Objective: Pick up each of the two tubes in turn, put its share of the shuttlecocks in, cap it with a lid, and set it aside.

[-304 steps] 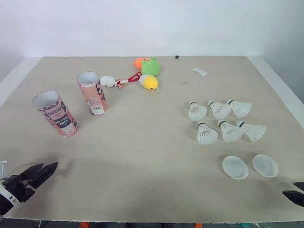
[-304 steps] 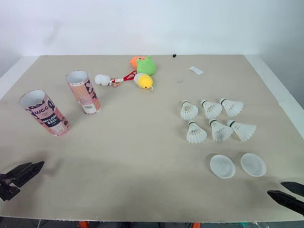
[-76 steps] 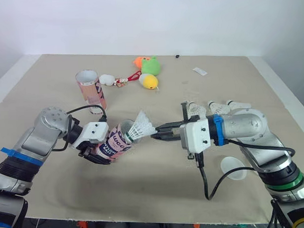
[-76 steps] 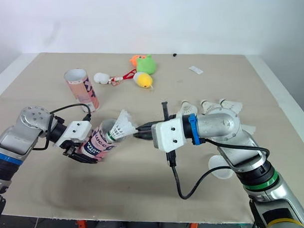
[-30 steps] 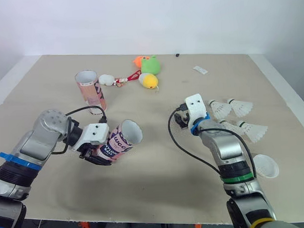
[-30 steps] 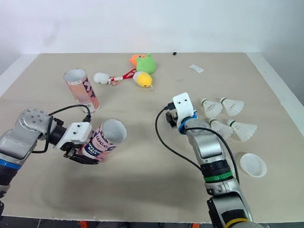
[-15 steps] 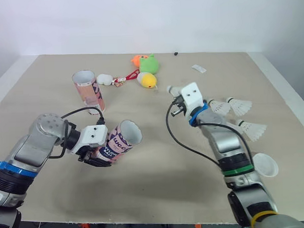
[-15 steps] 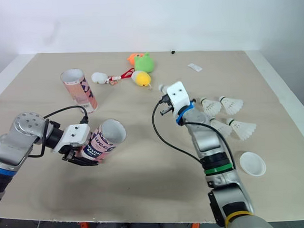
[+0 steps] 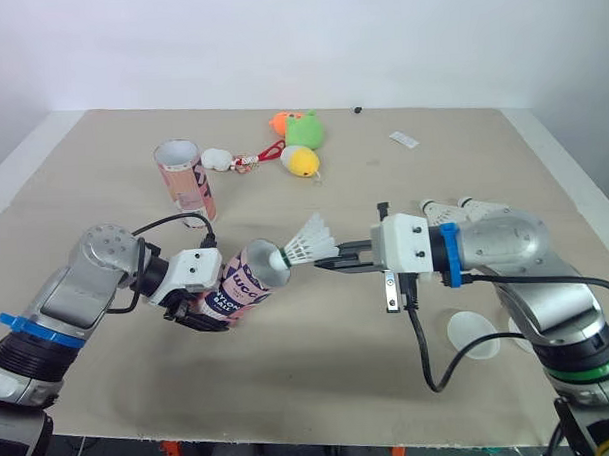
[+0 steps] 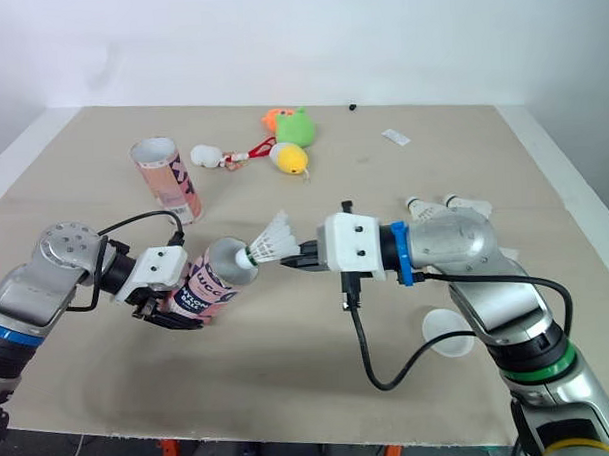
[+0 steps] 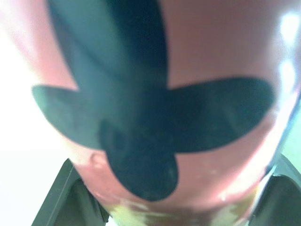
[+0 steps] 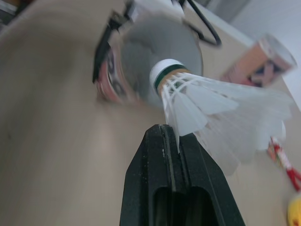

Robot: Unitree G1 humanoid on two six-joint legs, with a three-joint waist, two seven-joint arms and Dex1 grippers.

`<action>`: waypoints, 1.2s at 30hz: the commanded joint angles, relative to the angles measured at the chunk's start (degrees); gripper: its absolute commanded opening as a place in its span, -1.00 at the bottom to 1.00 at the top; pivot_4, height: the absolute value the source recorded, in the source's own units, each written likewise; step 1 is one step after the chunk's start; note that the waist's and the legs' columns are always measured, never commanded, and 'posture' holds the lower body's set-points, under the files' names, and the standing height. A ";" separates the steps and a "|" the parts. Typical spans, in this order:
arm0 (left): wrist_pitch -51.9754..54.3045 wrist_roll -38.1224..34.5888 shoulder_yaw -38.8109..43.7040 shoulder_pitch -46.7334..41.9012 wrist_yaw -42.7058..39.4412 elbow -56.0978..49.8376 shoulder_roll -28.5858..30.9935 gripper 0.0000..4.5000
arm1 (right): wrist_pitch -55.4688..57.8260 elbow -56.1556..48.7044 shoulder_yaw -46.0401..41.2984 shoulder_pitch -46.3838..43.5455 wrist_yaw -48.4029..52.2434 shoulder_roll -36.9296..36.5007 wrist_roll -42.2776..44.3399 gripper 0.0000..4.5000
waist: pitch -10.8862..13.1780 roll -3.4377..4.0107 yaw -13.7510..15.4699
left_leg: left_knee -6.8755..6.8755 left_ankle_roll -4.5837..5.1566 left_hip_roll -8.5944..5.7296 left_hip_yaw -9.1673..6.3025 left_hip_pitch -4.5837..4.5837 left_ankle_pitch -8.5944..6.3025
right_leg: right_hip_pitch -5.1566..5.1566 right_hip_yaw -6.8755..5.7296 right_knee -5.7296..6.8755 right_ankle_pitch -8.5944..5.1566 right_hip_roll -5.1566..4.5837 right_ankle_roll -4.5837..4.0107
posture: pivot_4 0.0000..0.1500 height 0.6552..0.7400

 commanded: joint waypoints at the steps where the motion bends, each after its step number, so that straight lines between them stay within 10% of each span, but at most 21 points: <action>1: -0.40 0.48 -2.44 0.34 -0.50 0.28 -1.01 0.27 | -1.12 -0.39 2.12 -2.73 2.19 1.45 -0.57 -0.98 | 0.00 0.00 0.09 | 0.00 0.00 0.00 -0.03 -0.01 0.00 | 0.01 -0.02 0.00 0.00 0.00 -0.02 | 1.00 0.82; 5: -0.31 0.41 -2.10 0.67 -0.55 0.06 -0.71 0.27 | -0.44 -0.54 3.88 -4.16 4.67 2.48 0.12 -0.98 | 0.00 0.01 0.09 | 0.00 0.00 -0.02 -0.01 -0.06 0.00 | -0.01 0.00 0.00 0.08 -0.07 -0.16 | 1.00 0.82; 13: 0.31 0.07 -1.69 1.23 0.09 -0.67 -0.66 0.27 | 11.35 -4.86 0.10 -5.86 5.90 1.80 10.05 0.51 | 0.00 0.01 0.08 | 0.00 0.00 -0.01 -0.12 -0.09 0.00 | -0.02 -0.02 0.01 0.06 -0.19 -0.13 | 1.00 0.82; 21: 0.38 -0.20 -1.61 2.44 0.55 -1.60 -0.30 0.27 | 23.10 -11.05 -19.89 8.83 -6.75 -3.50 18.69 0.51 | -0.03 -0.03 0.14 | 0.02 0.00 -0.14 -0.22 -0.16 -0.01 | 0.04 -0.12 0.01 -0.01 -0.41 -0.02 | 1.00 0.82; 28: -1.81 0.14 -3.11 1.61 -1.31 0.68 -0.97 0.27 | 29.25 -19.35 -44.48 42.70 -12.52 -3.24 21.06 0.51 | -0.23 0.02 1.04 | 0.01 0.06 -0.27 -0.35 -0.23 -0.08 | 0.10 -0.29 -0.01 -0.18 -0.43 0.00 | 1.00 0.82; 36: -3.44 0.53 -4.11 0.29 -2.32 2.96 -2.36 0.27 | 25.68 -15.52 -51.71 58.70 -13.03 -1.73 18.08 0.51 | -0.38 0.19 0.11 | -0.01 0.11 -0.27 -0.24 0.69 -0.08 | 0.95 -0.04 -0.24 -0.39 -0.42 0.33 | 1.00 0.82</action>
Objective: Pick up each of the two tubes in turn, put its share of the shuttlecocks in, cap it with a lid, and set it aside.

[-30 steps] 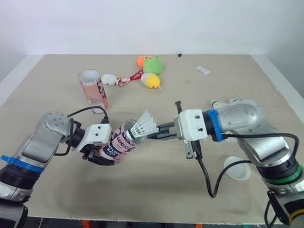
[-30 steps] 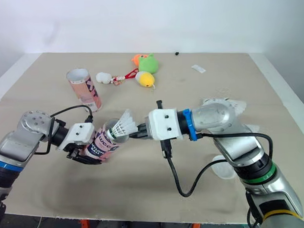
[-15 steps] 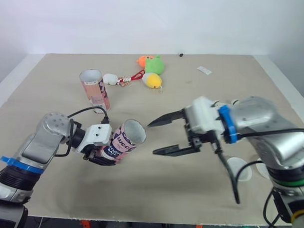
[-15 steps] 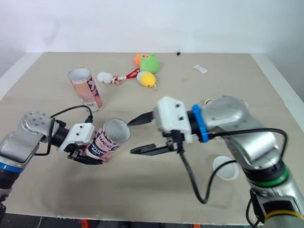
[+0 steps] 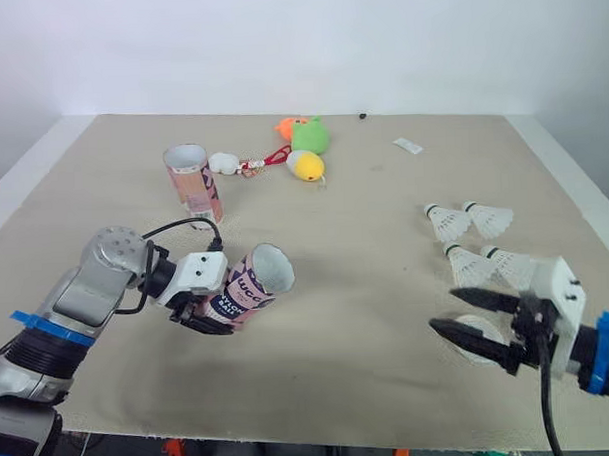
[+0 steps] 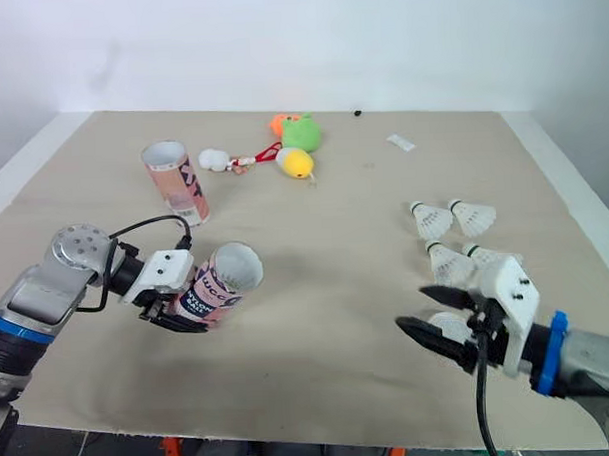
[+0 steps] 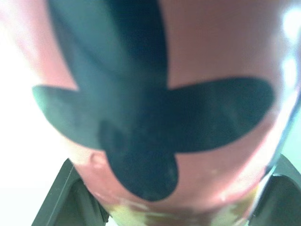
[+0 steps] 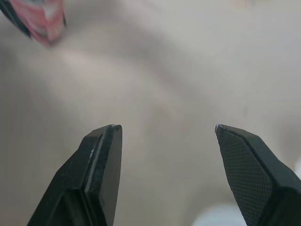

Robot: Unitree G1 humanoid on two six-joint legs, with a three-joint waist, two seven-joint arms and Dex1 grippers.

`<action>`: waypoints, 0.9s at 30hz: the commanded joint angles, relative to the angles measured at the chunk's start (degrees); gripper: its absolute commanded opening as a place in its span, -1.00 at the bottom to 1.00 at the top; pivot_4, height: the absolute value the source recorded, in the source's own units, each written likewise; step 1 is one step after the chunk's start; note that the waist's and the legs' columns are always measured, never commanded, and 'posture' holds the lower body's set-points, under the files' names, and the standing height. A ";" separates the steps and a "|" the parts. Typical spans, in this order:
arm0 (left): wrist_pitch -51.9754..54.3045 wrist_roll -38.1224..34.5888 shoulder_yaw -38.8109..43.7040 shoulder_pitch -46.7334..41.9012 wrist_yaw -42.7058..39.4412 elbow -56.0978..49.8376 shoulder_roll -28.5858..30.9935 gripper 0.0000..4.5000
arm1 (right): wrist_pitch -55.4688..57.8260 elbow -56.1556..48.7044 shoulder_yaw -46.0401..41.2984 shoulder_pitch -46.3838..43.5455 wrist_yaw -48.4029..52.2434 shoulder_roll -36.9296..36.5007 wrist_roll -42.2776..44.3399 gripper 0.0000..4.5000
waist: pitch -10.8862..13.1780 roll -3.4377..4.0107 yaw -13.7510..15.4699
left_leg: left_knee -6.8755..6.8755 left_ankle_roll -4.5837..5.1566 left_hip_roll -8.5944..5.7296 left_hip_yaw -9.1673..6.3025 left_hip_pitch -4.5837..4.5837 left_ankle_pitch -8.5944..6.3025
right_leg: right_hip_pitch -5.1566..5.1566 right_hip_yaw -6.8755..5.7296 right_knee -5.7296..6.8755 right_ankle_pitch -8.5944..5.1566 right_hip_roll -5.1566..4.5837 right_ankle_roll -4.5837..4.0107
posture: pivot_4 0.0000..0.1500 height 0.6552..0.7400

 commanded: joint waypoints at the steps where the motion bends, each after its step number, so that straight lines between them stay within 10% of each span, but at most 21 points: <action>1: -0.51 0.37 -2.45 0.84 -1.45 0.21 -0.67 0.27 | -4.14 2.96 -1.41 0.91 -2.60 0.85 -3.73 0.51 | -0.03 0.04 -0.11 | 0.00 0.01 0.03 0.04 0.03 0.01 | 0.00 0.10 -0.04 0.07 0.00 0.03 | 1.00 0.82; 27: 0.56 -0.05 -1.94 1.84 -0.87 -1.19 -0.65 0.27 | -1.27 11.22 17.65 -17.50 -30.85 11.20 -18.05 0.51 | -0.11 0.16 -0.11 | -0.07 0.14 -0.22 0.32 -0.17 -0.04 | -0.13 0.34 -0.30 0.21 -0.25 0.60 | 1.00 0.82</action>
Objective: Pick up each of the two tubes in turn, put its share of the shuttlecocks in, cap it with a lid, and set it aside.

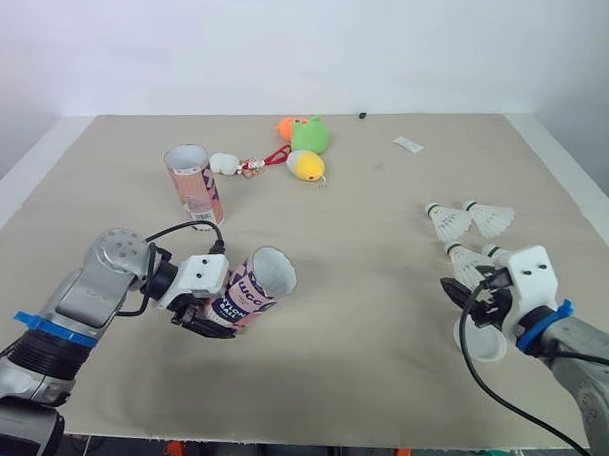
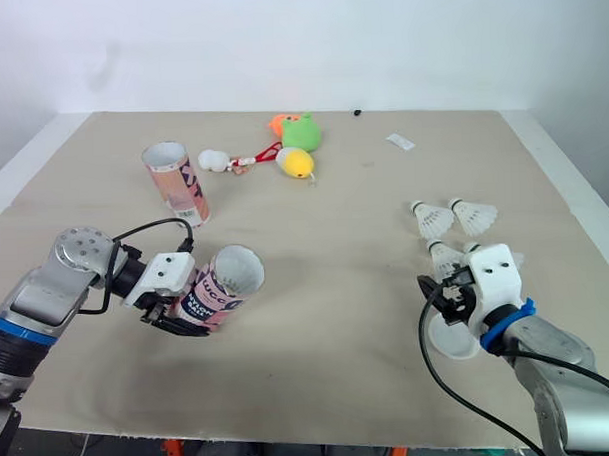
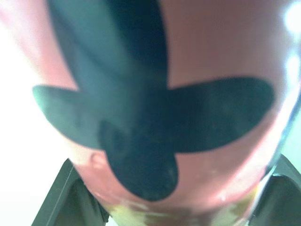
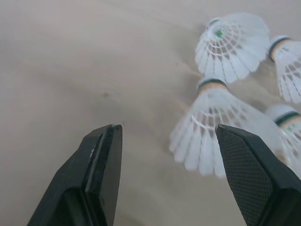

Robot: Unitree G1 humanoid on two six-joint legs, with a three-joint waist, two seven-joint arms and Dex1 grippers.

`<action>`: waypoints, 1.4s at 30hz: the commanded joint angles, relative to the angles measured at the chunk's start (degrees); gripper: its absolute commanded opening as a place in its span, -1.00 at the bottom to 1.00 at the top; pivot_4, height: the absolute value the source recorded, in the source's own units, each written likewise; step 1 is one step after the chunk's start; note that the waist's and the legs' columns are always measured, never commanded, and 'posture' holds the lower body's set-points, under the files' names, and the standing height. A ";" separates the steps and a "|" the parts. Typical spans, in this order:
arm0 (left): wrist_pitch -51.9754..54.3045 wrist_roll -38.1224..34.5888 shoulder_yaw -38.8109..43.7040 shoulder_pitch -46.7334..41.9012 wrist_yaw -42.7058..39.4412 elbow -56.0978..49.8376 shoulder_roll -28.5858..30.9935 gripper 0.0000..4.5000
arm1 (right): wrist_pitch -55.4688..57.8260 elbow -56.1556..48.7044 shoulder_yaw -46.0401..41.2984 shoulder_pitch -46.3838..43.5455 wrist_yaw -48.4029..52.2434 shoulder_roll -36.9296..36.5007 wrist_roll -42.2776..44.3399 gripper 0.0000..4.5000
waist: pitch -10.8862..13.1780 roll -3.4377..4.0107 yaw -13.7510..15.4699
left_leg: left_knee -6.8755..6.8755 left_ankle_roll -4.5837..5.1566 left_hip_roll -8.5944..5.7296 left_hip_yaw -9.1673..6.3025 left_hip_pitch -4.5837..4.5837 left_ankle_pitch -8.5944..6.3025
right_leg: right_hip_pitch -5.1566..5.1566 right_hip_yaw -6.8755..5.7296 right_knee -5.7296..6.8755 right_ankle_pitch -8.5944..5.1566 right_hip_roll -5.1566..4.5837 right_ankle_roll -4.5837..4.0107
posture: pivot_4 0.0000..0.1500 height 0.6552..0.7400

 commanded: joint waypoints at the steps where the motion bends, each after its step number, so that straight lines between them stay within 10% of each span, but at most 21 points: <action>1: 0.59 0.54 -1.97 1.29 -0.24 -0.53 -0.25 0.27 | -0.05 -0.40 0.57 -0.63 -0.95 0.26 -0.79 0.51 | 0.00 0.00 0.03 | -0.01 0.00 -0.02 0.00 -0.02 0.00 | 0.00 -0.01 0.00 -0.02 -0.01 0.01 | 1.00 0.82; 11: 1.41 0.34 -1.60 2.01 0.01 -1.59 0.07 0.27 | -0.28 2.03 3.60 -2.59 -3.84 1.97 -3.50 0.34 | 0.00 0.00 -0.02 | -0.02 0.05 -0.08 -0.01 -0.04 -0.03 | -0.02 -0.01 0.00 -0.05 -0.08 0.05 | 1.00 0.82; 18: 2.41 0.03 -1.42 2.83 0.15 -3.05 0.36 0.27 | -2.39 3.77 5.83 -4.06 -5.41 2.66 -6.64 -0.97 | 0.00 0.00 -0.03 | -0.08 0.05 -0.11 -0.01 -0.04 -0.03 | -0.04 -0.01 -0.01 -0.08 -0.10 0.05 | 1.00 0.82; 42: 2.57 0.12 -1.53 2.76 0.33 -2.77 -0.05 0.27 | -9.10 -13.07 0.62 -9.22 21.14 -13.02 10.84 -0.99 | 0.00 -0.05 0.00 | -0.20 0.06 -0.19 -0.10 -0.03 -0.04 | -0.03 -0.04 -0.06 -0.12 -0.19 0.11 | 1.00 0.82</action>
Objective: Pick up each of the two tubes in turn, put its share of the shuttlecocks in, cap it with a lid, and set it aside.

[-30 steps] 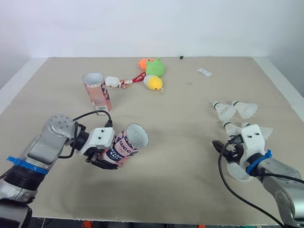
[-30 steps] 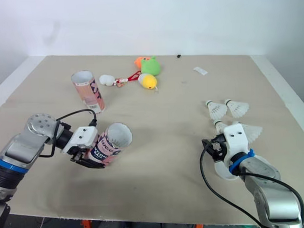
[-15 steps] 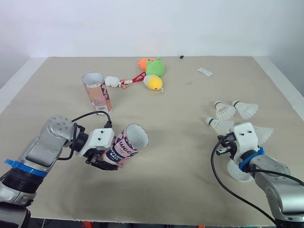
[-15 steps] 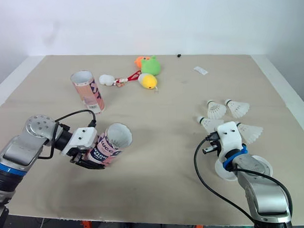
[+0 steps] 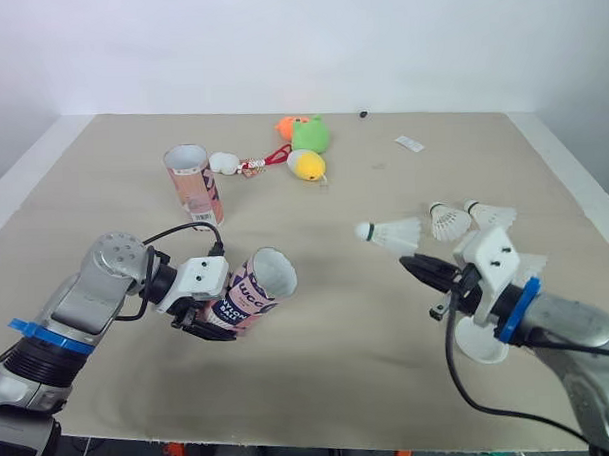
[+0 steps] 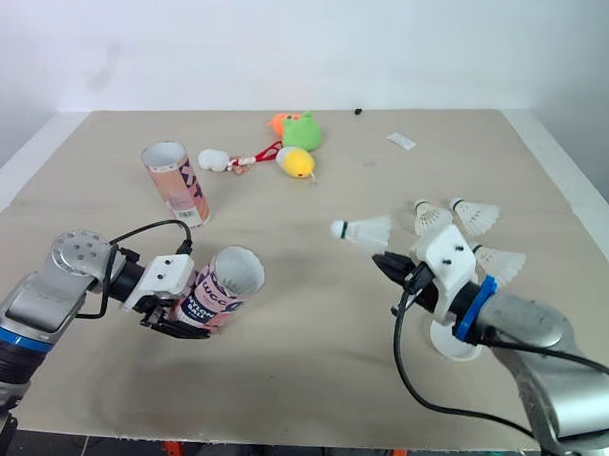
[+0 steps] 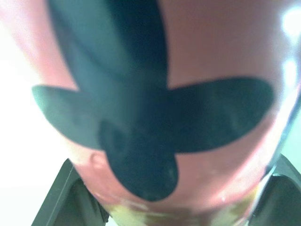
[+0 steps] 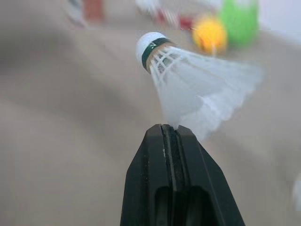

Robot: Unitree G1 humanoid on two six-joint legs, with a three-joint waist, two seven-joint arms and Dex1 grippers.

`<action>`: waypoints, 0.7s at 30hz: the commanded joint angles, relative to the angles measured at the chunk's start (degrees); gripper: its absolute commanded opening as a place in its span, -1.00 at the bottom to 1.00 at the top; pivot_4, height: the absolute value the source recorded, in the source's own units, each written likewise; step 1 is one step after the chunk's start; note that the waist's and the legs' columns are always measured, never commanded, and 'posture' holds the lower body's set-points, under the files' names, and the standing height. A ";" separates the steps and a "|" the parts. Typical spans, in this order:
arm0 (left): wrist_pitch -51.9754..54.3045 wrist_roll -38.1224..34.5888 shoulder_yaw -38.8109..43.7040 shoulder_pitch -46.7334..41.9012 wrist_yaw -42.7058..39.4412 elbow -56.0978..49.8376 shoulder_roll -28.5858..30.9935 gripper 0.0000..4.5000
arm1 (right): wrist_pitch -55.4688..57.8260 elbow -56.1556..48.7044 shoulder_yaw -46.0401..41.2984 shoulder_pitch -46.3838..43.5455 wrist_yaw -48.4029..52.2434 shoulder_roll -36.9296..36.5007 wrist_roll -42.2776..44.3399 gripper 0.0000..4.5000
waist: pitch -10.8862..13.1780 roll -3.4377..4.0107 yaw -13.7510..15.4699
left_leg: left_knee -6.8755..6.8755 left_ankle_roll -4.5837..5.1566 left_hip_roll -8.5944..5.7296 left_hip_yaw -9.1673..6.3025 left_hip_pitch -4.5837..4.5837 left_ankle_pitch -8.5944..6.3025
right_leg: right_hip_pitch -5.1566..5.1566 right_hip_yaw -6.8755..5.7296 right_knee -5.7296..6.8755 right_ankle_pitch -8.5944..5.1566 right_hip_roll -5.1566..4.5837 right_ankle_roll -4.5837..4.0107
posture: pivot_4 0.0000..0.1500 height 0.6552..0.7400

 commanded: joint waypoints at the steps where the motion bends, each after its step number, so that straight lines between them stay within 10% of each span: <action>1: 0.09 0.42 -2.45 0.77 -0.71 0.54 -0.33 0.27 | -1.55 -3.93 -1.93 -2.86 5.78 -4.12 4.25 -0.99 | -0.02 -0.04 0.01 | -0.01 0.00 0.00 -0.02 0.00 0.00 | 0.01 -0.02 -0.01 -0.01 0.00 -0.02 | 1.00 0.82; 21: 2.63 -0.57 -1.62 1.70 0.27 -1.72 0.17 0.27 | -13.44 4.51 25.46 -26.75 16.88 -8.13 -9.72 -0.99 | 0.01 -0.05 0.00 | 0.01 0.00 -0.02 -0.10 -0.06 0.00 | -0.03 -0.09 -0.01 0.01 -0.09 -0.11 | 1.00 0.82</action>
